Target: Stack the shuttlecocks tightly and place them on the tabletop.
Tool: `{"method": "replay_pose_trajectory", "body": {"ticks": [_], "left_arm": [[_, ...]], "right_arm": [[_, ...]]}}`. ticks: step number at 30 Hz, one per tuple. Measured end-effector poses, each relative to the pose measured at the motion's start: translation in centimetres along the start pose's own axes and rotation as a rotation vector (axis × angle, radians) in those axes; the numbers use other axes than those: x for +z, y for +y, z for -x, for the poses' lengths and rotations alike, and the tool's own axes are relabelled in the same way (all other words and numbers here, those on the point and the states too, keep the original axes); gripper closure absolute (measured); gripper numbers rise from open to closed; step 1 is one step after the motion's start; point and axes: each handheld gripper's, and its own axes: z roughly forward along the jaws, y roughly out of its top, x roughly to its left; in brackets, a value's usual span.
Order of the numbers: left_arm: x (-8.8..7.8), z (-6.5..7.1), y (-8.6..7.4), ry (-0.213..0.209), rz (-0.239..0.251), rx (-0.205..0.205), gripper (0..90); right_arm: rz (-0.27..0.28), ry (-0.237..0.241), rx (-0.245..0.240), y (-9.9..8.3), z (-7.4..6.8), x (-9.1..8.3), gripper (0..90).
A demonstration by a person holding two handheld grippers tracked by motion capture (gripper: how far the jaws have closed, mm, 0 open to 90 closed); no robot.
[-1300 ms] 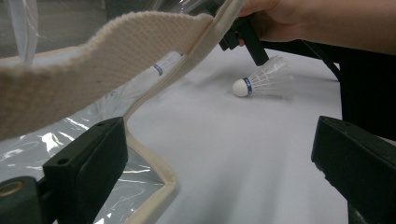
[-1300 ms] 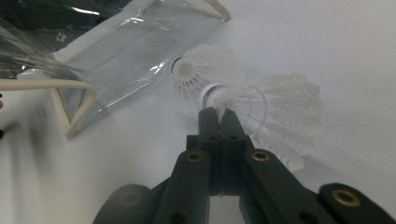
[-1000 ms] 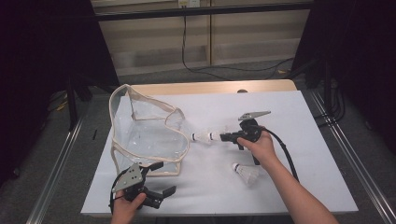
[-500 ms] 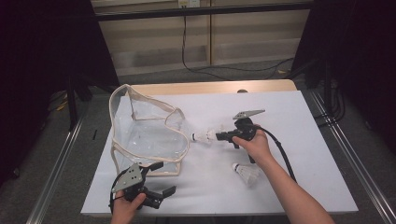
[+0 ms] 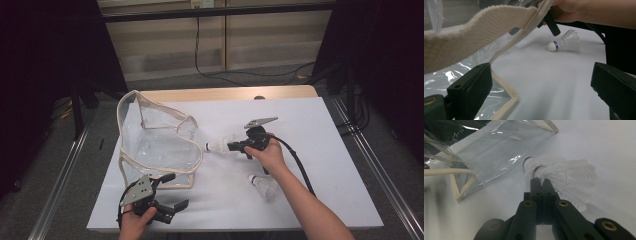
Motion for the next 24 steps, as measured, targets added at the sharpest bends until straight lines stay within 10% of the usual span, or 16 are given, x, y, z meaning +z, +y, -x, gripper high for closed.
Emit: {"method": "replay_pose_trajectory", "body": {"ticks": [24], "left_arm": [[0.08,-0.05,-0.05,-0.003,-0.003,0.000,4.0]], "right_arm": [[0.006,0.015,0.011,0.06,-0.12,1.00,90.0]]}}
